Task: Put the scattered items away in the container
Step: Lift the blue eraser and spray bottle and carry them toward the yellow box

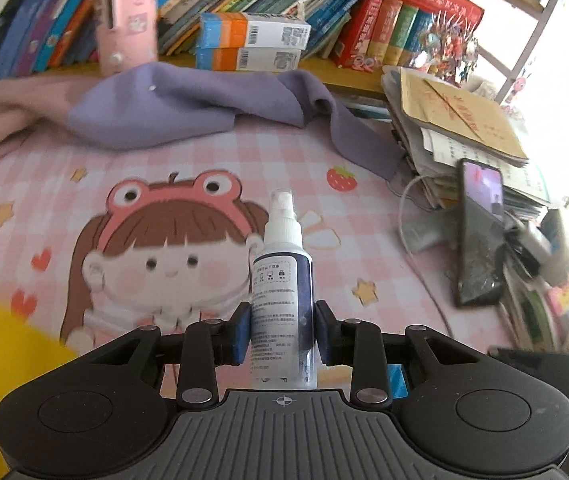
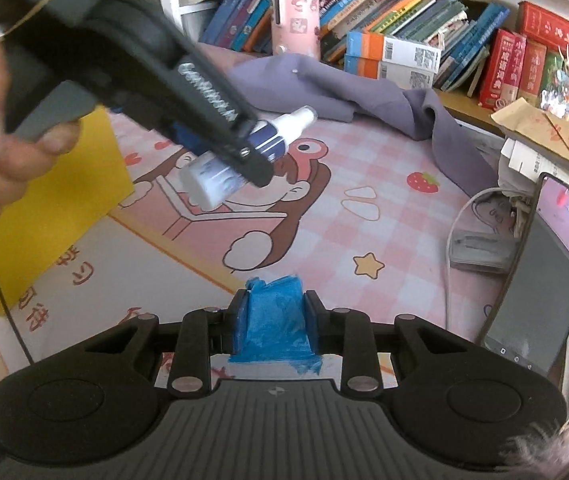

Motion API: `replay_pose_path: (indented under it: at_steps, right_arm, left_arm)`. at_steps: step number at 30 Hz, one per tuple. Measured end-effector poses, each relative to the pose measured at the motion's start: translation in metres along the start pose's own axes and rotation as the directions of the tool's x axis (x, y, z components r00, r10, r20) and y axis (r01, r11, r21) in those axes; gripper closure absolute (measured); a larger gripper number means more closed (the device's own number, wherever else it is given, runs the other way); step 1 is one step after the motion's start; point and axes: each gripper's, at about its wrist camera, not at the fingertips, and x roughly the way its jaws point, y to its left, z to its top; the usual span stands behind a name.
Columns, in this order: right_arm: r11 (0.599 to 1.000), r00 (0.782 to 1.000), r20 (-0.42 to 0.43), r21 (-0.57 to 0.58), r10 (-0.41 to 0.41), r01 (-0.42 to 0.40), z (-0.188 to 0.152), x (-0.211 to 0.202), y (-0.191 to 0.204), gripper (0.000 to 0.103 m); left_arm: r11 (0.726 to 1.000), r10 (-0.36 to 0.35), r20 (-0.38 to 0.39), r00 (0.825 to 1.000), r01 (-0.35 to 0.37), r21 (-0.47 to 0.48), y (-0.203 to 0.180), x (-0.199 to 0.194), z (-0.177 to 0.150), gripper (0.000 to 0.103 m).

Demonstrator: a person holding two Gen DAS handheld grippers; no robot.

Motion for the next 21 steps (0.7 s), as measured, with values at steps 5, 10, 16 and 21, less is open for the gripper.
replay_pose_path:
  at_steps: [5,10,16,21]
  right_arm:
    - [1.0,1.0,0.02,-0.005,0.001,-0.001,-0.004,-0.018,0.009,0.076]
    - [1.0,1.0,0.011,0.002,-0.007,0.007,-0.01,-0.033,0.017,0.076]
    - [0.999,0.998,0.018,-0.004,-0.053,0.054,-0.016,-0.05,0.034,0.076]
    - [0.994,0.993,0.037,-0.012,-0.108,0.108,-0.019,-0.067,0.055,0.076]
  left_arm:
    - [0.999,-0.035,0.019,0.999,0.035,-0.036,0.002,-0.035,-0.031,0.072]
    - [0.995,-0.076,0.037,0.996,0.078,-0.063,0.002,-0.062,-0.056,0.072]
    - [0.994,-0.106,0.063,0.992,0.107,-0.016,0.003,-0.084,-0.074,0.072]
    - [0.987,-0.16,0.087,0.983,0.16,0.012,0.007,-0.102,-0.093,0.072]
